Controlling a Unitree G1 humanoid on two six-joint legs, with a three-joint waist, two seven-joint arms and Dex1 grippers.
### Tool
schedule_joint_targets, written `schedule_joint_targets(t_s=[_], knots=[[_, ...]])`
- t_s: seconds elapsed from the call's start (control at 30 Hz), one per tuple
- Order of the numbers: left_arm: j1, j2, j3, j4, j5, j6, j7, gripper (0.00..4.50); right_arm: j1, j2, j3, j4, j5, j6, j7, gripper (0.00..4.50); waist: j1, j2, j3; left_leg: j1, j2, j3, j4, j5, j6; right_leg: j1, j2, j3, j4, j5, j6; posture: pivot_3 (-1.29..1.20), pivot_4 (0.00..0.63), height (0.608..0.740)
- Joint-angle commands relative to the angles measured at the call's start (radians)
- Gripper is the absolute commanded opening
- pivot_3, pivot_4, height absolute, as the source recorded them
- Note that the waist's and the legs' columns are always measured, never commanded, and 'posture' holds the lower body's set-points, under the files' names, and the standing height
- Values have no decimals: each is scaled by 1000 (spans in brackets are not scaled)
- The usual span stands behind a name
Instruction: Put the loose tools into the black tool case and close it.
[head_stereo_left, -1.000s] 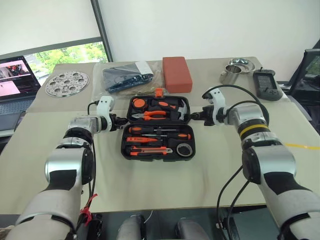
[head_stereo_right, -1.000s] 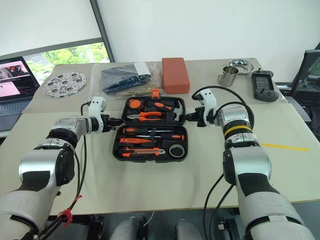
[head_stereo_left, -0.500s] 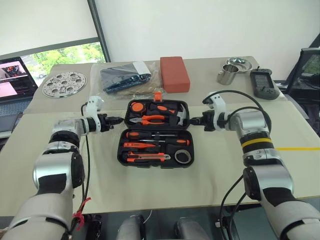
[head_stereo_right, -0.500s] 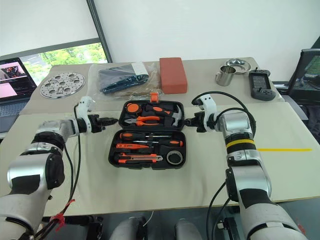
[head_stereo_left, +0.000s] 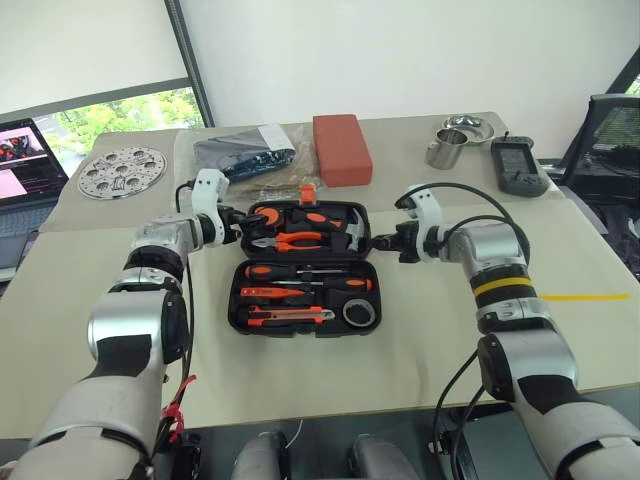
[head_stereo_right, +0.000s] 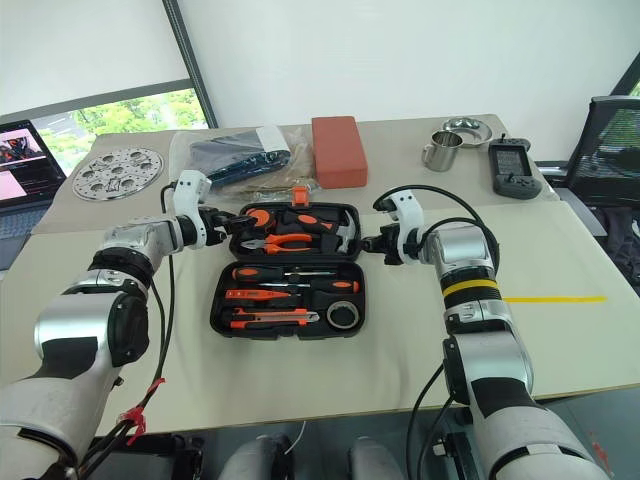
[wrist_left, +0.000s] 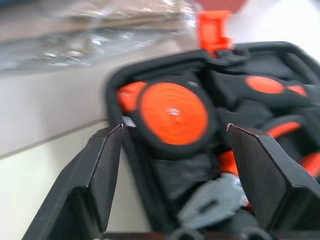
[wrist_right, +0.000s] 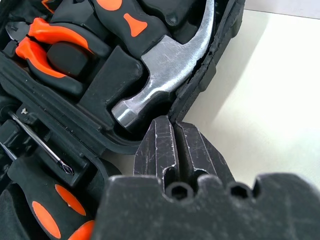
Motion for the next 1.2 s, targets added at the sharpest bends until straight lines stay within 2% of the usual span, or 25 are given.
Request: schedule_joint_targets(t_s=[0.03, 0.17, 0.37, 0.57, 0.63, 0.67, 0.93, 0.97, 1.2], knots=[[-14, 44, 24, -22, -19, -18, -9, 3614, 8, 8, 8, -34, 29, -5, 3, 0, 0, 0, 0, 0, 0, 0, 0, 0, 0, 0, 0, 0, 0, 0, 0, 0, 150, 740], [16, 56, -7, -23, 13, 2, -19, 3614, 8, 12, 11, -30, 34, -8, -4, 0, 0, 0, 0, 0, 0, 0, 0, 0, 0, 0, 0, 0, 0, 0, 0, 0, 150, 740], [49, 13, -10, -22, 1, 39, 3, 3614, -1, 23, 16, -26, 39, -9, -10, 0, 3, 0, 0, 0, 0, 0, 0, 0, 0, 0, 0, -1, 0, 0, 0, 0, 150, 740], [51, -16, -4, 0, 13, 32, 151, 3614, 1, 21, 19, -22, 37, -12, -17, 0, 3, 0, 0, 1, 2, 0, 0, 0, 0, 0, 0, -3, 0, 0, 0, 0, 150, 740], [47, -19, -7, 4, 20, 38, 186, 3093, 5, 20, 18, -28, 38, -8, -19, 0, 3, 0, 0, 1, 2, 0, 0, 0, 0, 0, 0, -3, 0, 0, 0, 0, 150, 740], [45, -21, -9, 5, 20, 45, 188, 2975, 6, 19, 17, -31, 39, -6, -20, 0, 3, 0, 0, 2, 2, 0, 0, 0, 0, 0, 0, -3, 0, 0, 0, 0, 150, 740], [42, -23, -26, 2, 25, 73, 167, 194, 20, 17, 10, -45, 44, -7, -29, 0, 3, 0, 0, 3, 2, 0, 0, 1, -2, 0, 0, -5, 0, 0, 0, 0, 150, 740], [42, -23, -26, -1, 23, 71, 161, 48, 22, 19, 9, -47, 44, -10, -31, 0, 3, 0, 0, 3, 2, 0, 0, 1, -3, 0, 0, -5, 1, 0, 0, 0, 150, 740], [56, -32, 2, -36, -17, 17, 76, 48, 45, 39, -33, -82, 55, -123, -80, 0, 2, 0, 0, 3, 3, 1, 0, 2, -4, 0, 1, -6, 0, 0, 0, 0, 150, 740]])
